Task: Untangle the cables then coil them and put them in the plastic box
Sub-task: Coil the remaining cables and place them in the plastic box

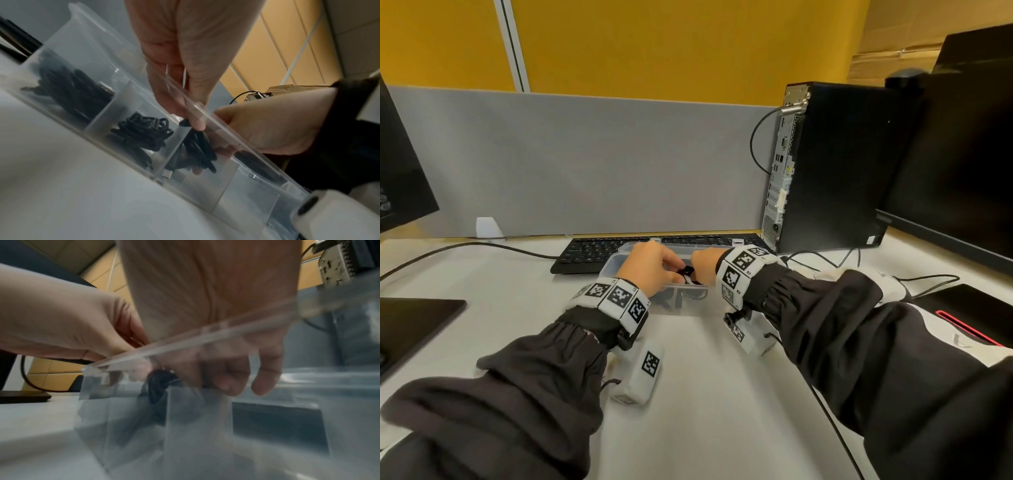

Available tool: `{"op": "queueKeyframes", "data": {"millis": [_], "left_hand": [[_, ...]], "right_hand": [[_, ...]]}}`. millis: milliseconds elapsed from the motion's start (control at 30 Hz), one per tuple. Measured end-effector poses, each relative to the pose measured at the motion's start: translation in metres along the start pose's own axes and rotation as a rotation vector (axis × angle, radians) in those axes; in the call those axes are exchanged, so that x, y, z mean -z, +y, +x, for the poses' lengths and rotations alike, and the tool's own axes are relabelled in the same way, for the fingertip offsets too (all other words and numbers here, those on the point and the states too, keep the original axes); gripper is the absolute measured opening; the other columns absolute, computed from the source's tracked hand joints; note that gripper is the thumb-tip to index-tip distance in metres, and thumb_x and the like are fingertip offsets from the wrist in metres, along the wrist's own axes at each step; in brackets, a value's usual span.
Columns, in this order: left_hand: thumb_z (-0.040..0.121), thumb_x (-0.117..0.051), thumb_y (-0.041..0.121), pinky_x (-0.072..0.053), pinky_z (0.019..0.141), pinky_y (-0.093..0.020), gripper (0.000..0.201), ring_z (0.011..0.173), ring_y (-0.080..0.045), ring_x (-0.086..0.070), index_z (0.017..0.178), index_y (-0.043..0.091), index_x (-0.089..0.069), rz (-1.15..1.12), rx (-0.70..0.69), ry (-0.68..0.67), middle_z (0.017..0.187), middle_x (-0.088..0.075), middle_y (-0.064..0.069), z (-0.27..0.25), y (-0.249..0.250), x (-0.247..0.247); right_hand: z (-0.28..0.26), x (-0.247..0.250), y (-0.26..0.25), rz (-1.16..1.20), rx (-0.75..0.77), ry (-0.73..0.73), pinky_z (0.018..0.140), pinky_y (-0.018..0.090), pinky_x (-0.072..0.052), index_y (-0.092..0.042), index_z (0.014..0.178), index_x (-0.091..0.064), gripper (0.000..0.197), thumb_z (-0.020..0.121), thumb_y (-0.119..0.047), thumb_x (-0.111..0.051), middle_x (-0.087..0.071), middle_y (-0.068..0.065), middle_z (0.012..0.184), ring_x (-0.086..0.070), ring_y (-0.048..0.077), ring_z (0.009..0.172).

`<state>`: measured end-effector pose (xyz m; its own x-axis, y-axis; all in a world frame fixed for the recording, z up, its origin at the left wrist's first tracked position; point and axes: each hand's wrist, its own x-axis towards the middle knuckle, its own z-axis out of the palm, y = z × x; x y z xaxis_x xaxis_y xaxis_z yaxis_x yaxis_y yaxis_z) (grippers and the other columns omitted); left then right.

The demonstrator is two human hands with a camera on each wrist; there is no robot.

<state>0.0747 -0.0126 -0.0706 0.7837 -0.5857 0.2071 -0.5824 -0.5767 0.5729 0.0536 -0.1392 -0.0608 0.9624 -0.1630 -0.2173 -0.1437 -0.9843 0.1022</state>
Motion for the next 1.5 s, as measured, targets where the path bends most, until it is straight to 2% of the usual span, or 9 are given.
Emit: {"op": "queueKeyframes", "data": {"millis": [200,300,467,600,800,1000,1233,1400,1500], "left_hand": [[0.082,-0.069,0.02,-0.042,0.095,-0.03,0.034,0.103,-0.019,-0.057,0.115,0.012,-0.066,0.085,-0.01,-0.043,0.118,-0.065,-0.006,0.002,-0.002,0.0],[0.083,-0.068,0.021,-0.037,0.094,-0.023,0.032,0.112,-0.018,-0.056,0.114,0.012,-0.067,0.075,-0.032,-0.06,0.12,-0.065,-0.006,0.002,-0.005,0.0],[0.088,-0.062,0.024,-0.036,0.078,-0.018,0.026,0.087,-0.01,-0.055,0.109,0.012,-0.07,0.069,-0.067,-0.117,0.109,-0.068,-0.006,0.002,0.002,-0.003],[0.089,-0.061,0.025,-0.039,0.075,-0.024,0.022,0.083,-0.015,-0.056,0.104,0.013,-0.072,0.124,-0.025,-0.172,0.103,-0.068,-0.008,0.007,0.005,-0.008],[0.097,-0.041,0.038,-0.034,0.052,-0.025,0.044,0.05,-0.014,-0.038,0.074,0.009,-0.064,0.248,0.026,-0.172,0.053,-0.041,-0.002,0.01,0.009,-0.009],[0.1,-0.024,0.039,-0.042,0.068,-0.031,0.05,0.063,-0.018,-0.047,0.059,0.016,-0.042,0.503,-0.026,-0.198,0.061,-0.044,-0.001,0.007,0.015,-0.018],[0.1,-0.022,0.042,-0.046,0.072,-0.031,0.053,0.063,-0.016,-0.049,0.06,0.015,-0.044,0.53,-0.025,-0.215,0.062,-0.046,-0.002,0.004,0.018,-0.018],[0.101,-0.02,0.04,-0.048,0.083,-0.036,0.051,0.079,-0.021,-0.057,0.088,0.009,-0.059,0.559,0.024,-0.208,0.08,-0.056,-0.006,0.003,0.021,-0.024],[0.101,-0.02,0.036,-0.042,0.075,-0.033,0.05,0.086,-0.024,-0.056,0.103,0.01,-0.063,0.632,0.002,-0.13,0.097,-0.054,-0.008,0.0,0.025,-0.025]], "right_hand": [[0.003,0.003,0.008,-0.029,0.013,-0.05,0.082,0.035,-0.048,-0.005,0.091,-0.059,0.03,0.097,-0.028,-0.041,-0.057,0.007,0.079,-0.054,0.024,0.079],[0.001,0.006,0.012,-0.008,0.025,-0.077,0.073,0.029,-0.04,0.0,0.103,-0.06,0.032,0.099,-0.024,-0.04,-0.045,0.001,0.066,-0.049,0.022,0.079],[-0.003,0.004,0.013,-0.098,0.026,-0.082,0.061,0.027,-0.038,-0.007,0.066,-0.044,0.039,0.1,-0.023,-0.035,-0.043,0.002,0.064,-0.046,0.02,0.065],[-0.001,-0.002,0.015,-0.107,0.06,-0.098,0.084,0.038,-0.047,0.003,0.099,-0.061,0.033,0.098,-0.022,-0.039,-0.05,0.006,0.073,-0.049,0.024,0.078],[-0.008,0.003,0.016,-0.068,0.09,-0.075,0.066,0.028,-0.04,-0.001,0.109,-0.059,0.024,0.097,-0.012,-0.041,-0.056,0.006,0.082,-0.049,0.021,0.074],[-0.035,0.013,0.053,0.491,0.093,0.105,0.052,0.015,-0.044,-0.015,0.123,-0.057,0.029,0.097,-0.02,-0.045,-0.063,0.002,0.112,-0.061,0.013,0.071],[-0.103,0.018,0.128,0.629,-0.086,0.178,0.067,0.023,-0.05,-0.02,0.121,-0.056,0.028,0.096,-0.028,-0.047,-0.063,0.004,0.108,-0.059,0.012,0.08],[-0.145,0.006,0.147,0.395,-0.161,-0.13,0.073,0.025,-0.05,-0.021,0.107,-0.059,0.024,0.095,-0.038,-0.048,-0.062,-0.001,0.101,-0.059,0.013,0.085],[-0.166,-0.011,0.143,0.248,-0.132,-0.389,0.074,0.026,-0.051,-0.02,0.107,-0.06,0.036,0.086,-0.049,-0.057,-0.064,-0.004,0.099,-0.062,0.013,0.085]]}}
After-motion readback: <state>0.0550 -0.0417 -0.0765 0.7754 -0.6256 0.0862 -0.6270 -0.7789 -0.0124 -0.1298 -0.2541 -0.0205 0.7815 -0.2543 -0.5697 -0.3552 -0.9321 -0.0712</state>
